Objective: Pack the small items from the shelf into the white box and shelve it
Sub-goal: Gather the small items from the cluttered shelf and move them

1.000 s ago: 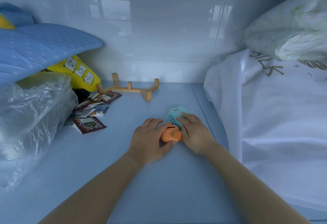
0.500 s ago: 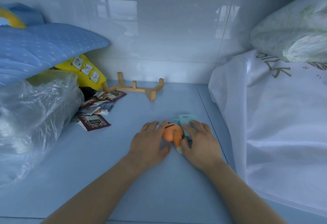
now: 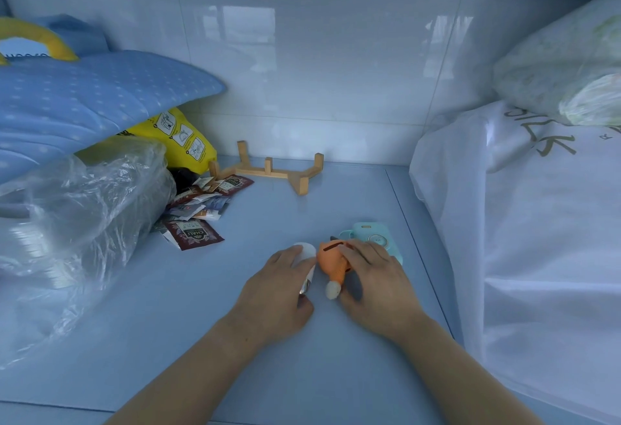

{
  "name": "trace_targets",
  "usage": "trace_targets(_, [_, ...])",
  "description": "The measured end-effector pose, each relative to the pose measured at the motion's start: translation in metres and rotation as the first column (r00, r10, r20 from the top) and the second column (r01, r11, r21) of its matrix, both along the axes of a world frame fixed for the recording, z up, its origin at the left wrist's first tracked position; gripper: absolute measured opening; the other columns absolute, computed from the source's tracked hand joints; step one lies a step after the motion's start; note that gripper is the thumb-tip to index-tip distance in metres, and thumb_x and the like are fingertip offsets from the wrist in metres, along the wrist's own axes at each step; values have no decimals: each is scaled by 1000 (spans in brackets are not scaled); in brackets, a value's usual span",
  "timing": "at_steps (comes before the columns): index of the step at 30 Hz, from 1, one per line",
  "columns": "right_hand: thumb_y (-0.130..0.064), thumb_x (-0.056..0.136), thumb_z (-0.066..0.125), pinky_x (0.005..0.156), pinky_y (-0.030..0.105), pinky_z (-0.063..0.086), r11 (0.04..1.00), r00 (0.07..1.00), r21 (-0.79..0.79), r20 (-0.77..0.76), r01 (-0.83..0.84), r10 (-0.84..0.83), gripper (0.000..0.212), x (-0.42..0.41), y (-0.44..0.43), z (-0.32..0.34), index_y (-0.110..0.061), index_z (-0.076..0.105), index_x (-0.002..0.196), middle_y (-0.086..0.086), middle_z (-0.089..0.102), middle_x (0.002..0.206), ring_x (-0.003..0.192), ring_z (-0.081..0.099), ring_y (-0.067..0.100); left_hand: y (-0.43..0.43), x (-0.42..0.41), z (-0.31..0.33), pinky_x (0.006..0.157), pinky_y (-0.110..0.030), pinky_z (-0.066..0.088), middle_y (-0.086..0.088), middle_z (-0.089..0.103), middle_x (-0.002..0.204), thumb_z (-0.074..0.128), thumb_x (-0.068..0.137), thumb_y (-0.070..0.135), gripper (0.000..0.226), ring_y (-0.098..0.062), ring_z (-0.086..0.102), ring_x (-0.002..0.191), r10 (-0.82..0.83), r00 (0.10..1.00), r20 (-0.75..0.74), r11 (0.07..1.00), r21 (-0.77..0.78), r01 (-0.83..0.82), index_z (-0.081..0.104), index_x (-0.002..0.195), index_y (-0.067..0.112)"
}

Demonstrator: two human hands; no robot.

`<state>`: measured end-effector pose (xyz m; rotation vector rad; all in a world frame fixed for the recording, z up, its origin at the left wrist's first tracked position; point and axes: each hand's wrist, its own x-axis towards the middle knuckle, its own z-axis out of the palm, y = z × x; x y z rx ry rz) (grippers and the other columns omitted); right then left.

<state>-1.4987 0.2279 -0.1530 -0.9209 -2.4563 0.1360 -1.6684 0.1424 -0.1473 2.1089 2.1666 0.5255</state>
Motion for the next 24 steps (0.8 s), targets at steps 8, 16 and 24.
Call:
trace_targets(8, [-36, 72, 64, 93, 43, 44, 1000, 1000, -14, -22, 21, -21, 52, 2, 2, -2, -17, 55, 119, 4, 55, 123, 117, 48, 27, 12, 12, -9, 90, -33, 46, 1, 17, 152, 37, 97, 30, 49, -14, 16, 139, 65, 986, -155, 998, 32, -61, 22, 143, 25])
trace_targets(16, [-27, 66, 67, 86, 34, 39, 998, 1000, 64, -14, 25, -24, 53, 0, -2, 1, -19, 57, 117, 1, 59, 123, 115, 51, 27, 20, 12, -10, 110, -39, 26, -1, 26, 152, 39, 93, 42, 63, -15, 24, 138, 9, 959, -283, 992, 122, 26, 16, 146, 20])
trace_targets(24, [-11, 64, 49, 78, 35, 42, 997, 983, 28, -174, 71, -65, 52, 5, 4, 3, -13, 57, 115, 4, 69, 102, 101, 59, 27, 41, 28, -3, 107, -33, 21, 1, 33, 146, 41, 90, 31, 55, -19, 34, 129, -46, 974, -224, 991, 110, 72, 26, 141, 18])
